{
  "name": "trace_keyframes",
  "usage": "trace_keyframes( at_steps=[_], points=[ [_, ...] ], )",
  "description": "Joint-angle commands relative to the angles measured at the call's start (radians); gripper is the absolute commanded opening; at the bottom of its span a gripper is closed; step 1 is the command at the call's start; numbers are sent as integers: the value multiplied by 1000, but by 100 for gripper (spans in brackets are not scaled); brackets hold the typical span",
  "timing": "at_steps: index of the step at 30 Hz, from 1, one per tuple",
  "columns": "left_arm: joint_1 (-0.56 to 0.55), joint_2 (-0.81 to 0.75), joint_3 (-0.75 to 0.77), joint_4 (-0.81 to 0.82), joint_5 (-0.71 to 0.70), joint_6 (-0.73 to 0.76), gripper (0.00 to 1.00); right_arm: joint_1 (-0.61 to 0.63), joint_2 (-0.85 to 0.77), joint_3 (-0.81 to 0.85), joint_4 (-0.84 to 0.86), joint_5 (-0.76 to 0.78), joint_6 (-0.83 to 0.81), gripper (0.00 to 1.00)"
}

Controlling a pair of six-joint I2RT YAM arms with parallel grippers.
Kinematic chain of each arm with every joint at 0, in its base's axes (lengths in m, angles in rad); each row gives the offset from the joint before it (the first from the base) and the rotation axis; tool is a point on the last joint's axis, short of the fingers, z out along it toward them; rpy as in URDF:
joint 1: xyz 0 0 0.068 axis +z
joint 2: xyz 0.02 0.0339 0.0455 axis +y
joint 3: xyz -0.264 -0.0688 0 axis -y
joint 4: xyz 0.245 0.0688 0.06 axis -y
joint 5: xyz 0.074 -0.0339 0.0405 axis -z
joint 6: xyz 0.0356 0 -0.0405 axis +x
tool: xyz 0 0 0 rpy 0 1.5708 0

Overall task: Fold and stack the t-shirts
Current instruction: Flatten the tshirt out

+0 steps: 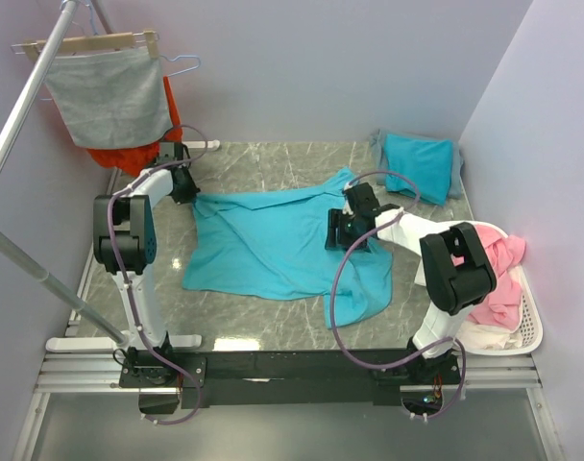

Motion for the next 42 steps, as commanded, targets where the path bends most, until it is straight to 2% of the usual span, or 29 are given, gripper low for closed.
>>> trace_keyframes(
  at_steps=[1,4,6,10,14,17,18,21,23,26,29,32,36,42],
  points=[
    [14,-56,-1,-38,-114,13,1,70,-36,-50,-11,-55,6,68],
    [14,-67,-1,-40,-164,17,1,124,-54,-95,-40,-26,30,68],
    [37,-62,11,-64,-188,13,1,179,-76,-133,-94,73,84,68],
    [37,-73,7,-83,-265,11,1,255,-157,-217,-171,175,199,67],
    [30,-80,16,-104,-227,13,1,257,-313,-254,-228,320,277,68],
    [23,-88,8,-93,-202,20,1,217,-387,-193,-233,439,264,79],
    [23,-88,8,-92,-179,20,1,194,-398,-158,-196,442,235,79],
    [-22,-88,13,-89,-158,25,1,63,-366,-87,-87,378,169,80],
    [-39,-91,16,-89,-142,25,1,-55,-317,-41,-29,263,138,79],
    [-51,-91,16,-81,-119,22,1,-149,-156,136,11,114,100,76],
    [-57,-88,16,-76,-96,17,1,-180,-4,224,45,23,96,73],
    [-60,-88,15,-75,-89,16,1,-192,146,389,18,-32,89,73],
    [-62,-83,15,-75,-79,14,1,-209,263,502,33,-127,90,71],
    [-62,-85,10,-78,-85,16,1,-221,371,615,6,-155,70,71]
  ],
)
